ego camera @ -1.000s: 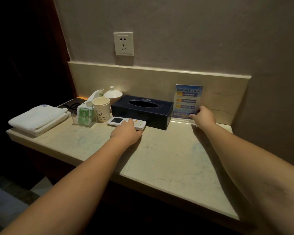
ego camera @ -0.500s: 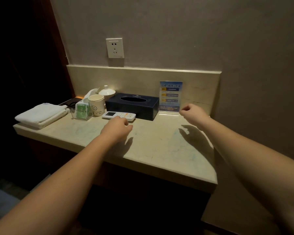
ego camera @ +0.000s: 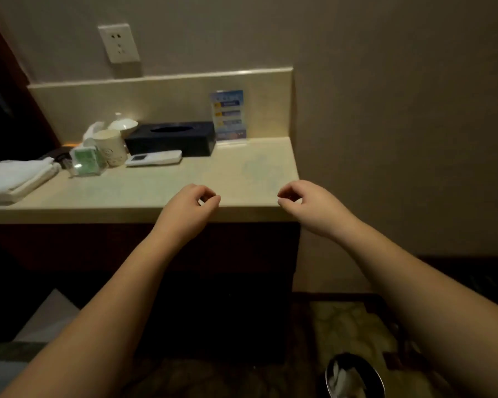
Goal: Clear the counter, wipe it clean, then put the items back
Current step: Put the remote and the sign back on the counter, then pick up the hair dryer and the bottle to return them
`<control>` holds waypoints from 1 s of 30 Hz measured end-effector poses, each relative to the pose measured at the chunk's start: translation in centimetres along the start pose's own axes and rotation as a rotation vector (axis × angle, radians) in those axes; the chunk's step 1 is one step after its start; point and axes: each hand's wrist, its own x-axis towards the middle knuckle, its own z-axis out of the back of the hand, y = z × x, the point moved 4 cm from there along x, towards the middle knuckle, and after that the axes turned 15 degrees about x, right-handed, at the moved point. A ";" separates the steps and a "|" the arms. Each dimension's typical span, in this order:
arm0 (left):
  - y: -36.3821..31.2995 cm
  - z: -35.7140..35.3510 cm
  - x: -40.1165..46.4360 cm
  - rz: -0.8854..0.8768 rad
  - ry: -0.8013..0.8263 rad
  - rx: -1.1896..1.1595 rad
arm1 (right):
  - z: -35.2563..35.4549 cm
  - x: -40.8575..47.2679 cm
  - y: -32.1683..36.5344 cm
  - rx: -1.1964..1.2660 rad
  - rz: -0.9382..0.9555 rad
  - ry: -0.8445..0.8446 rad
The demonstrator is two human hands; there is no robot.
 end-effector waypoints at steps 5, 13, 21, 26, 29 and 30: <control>-2.8 -5.3 -6.2 -0.085 0.155 -0.027 | -1.1 -11.3 -4.8 -0.054 -0.198 0.006; -11.2 -15.8 -12.2 -0.205 0.359 -0.017 | 3.0 -28.3 -13.5 -0.089 -0.610 -0.152; -24.0 -22.7 -14.6 -0.487 0.488 -0.030 | 9.8 -41.1 -20.3 -0.047 -0.861 -0.347; -35.7 -27.1 -15.5 -0.665 0.540 -0.047 | 16.3 -47.9 -25.0 -0.039 -0.954 -0.451; -43.4 -29.9 -16.3 -0.708 0.565 -0.079 | 21.0 -52.1 -28.6 -0.008 -1.013 -0.507; -46.1 -30.9 -16.6 -0.718 0.579 -0.087 | 22.8 -53.6 -29.7 0.001 -1.029 -0.527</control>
